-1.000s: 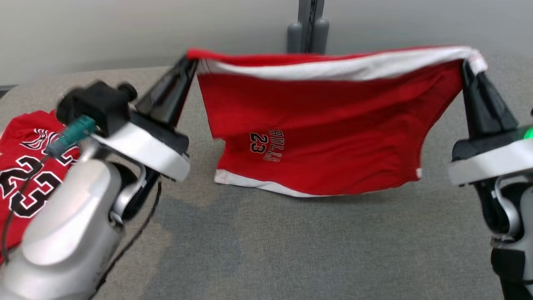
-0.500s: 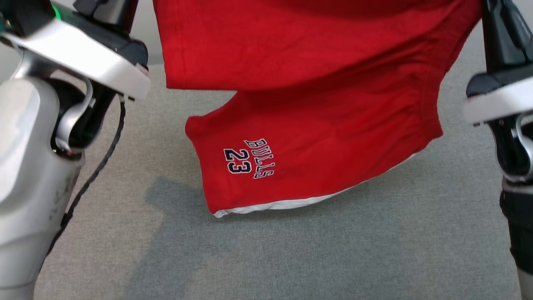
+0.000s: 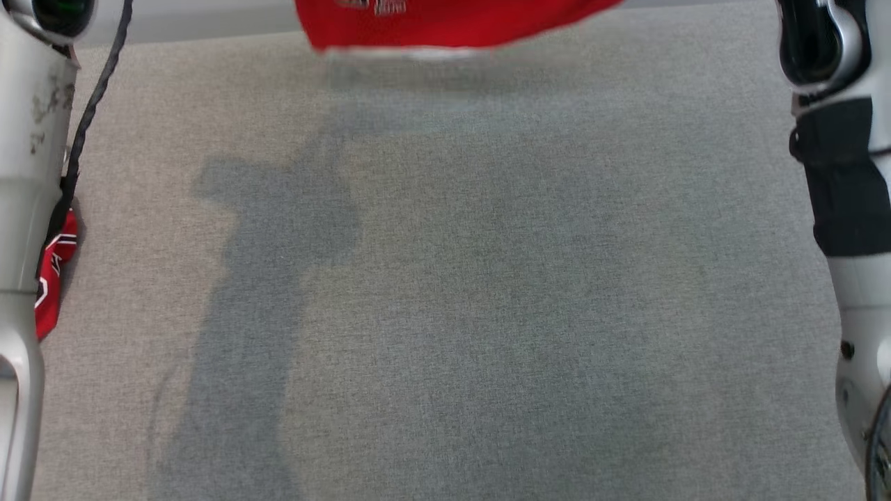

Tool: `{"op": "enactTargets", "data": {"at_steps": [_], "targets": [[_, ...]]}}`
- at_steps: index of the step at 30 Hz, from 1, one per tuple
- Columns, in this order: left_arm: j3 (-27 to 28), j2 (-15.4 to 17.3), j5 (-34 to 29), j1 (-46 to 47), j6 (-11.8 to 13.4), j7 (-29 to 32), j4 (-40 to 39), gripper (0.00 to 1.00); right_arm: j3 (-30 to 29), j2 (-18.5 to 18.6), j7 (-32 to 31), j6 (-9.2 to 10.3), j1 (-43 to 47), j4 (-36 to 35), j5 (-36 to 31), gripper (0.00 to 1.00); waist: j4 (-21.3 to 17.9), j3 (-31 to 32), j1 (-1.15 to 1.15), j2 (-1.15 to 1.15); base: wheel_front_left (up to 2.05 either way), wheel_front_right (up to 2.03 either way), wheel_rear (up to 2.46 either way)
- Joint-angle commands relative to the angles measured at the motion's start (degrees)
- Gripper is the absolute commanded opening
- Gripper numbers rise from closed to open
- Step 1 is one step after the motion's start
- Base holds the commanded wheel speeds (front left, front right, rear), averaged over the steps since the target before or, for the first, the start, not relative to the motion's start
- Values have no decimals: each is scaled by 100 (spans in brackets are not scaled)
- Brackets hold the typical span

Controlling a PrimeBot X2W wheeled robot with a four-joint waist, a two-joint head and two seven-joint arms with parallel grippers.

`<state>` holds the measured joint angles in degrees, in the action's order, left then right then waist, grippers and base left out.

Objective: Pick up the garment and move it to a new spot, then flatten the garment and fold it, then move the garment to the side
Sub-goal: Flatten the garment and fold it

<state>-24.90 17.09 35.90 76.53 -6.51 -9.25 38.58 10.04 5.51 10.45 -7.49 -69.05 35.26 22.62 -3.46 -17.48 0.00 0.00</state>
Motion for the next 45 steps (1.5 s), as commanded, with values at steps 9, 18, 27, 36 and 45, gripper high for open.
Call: {"op": "enactTargets", "data": {"at_steps": [9,18,27,36,45], "targets": [[-279,-748,75,-281,-54,-277,2231,0,605,-230,437,-1,-305,2415,148,0,155,-165,0,0,0,0,0],[-467,-1152,386,-920,-94,-366,2938,0,1225,-245,455,-1,202,2835,1033,0,308,-433,0,0,0,0,0],[-782,-819,748,-2400,-96,-586,2205,0,1941,-171,484,-1,1860,1720,1599,0,276,-60,0,0,0,0,0],[-195,-426,183,-5019,104,-591,84,0,1798,220,481,-1,4420,40,1437,0,320,607,0,0,0,0,0],[-26,-14,-2,-7526,934,-413,-2160,0,1438,522,482,-1,6308,-1108,1000,0,213,1215,0,0,0,0,0]]}}
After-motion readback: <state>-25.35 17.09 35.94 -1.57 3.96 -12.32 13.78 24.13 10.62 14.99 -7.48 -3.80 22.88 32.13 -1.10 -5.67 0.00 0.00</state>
